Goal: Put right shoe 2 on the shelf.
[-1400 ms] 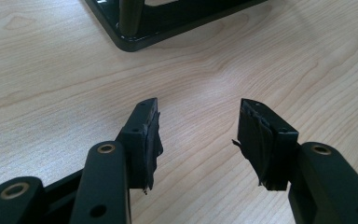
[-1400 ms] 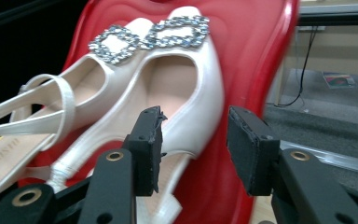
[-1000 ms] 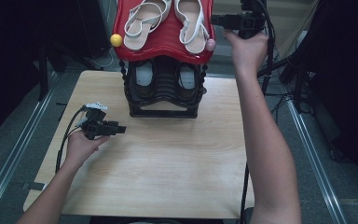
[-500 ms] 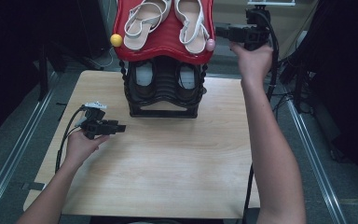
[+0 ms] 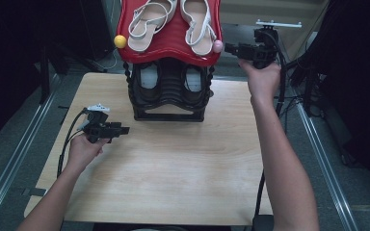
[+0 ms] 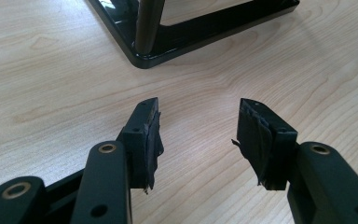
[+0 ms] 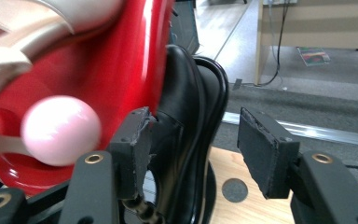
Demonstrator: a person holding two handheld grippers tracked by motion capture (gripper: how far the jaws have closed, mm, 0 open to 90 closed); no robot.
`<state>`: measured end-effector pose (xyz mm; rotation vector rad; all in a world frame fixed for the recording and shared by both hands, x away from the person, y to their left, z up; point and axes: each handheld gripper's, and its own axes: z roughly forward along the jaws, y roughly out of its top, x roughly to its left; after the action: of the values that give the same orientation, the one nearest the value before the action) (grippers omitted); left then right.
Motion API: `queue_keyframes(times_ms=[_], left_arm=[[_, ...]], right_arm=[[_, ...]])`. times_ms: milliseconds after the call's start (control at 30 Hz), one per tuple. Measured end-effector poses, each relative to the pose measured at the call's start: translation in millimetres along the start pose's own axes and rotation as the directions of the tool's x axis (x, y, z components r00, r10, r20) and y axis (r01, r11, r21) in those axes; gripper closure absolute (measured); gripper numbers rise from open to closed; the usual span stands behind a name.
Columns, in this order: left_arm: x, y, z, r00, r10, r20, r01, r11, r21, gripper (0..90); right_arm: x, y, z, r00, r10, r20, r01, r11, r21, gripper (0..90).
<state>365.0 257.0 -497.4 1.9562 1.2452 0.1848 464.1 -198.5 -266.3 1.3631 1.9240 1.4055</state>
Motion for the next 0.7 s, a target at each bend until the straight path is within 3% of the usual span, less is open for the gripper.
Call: queue_keyframes(times_ms=[333, 700], left_arm=[[1.8, 0.0, -0.6, 0.9999, -0.009, 0.007, 0.009, 0.9999, -0.007, 47.7], [2.5, 0.0, 0.0, 1.0000, -0.004, -0.001, 0.004, 1.0000, 0.002, 47.7]], right_arm=[[-10.5, -19.1, 2.0, 0.9996, 0.009, 0.027, -0.009, 1.000, 0.016, 43.6], [-22.6, -39.8, 5.0, 0.9987, 0.050, 0.002, -0.050, 0.999, -0.003, 37.3]])
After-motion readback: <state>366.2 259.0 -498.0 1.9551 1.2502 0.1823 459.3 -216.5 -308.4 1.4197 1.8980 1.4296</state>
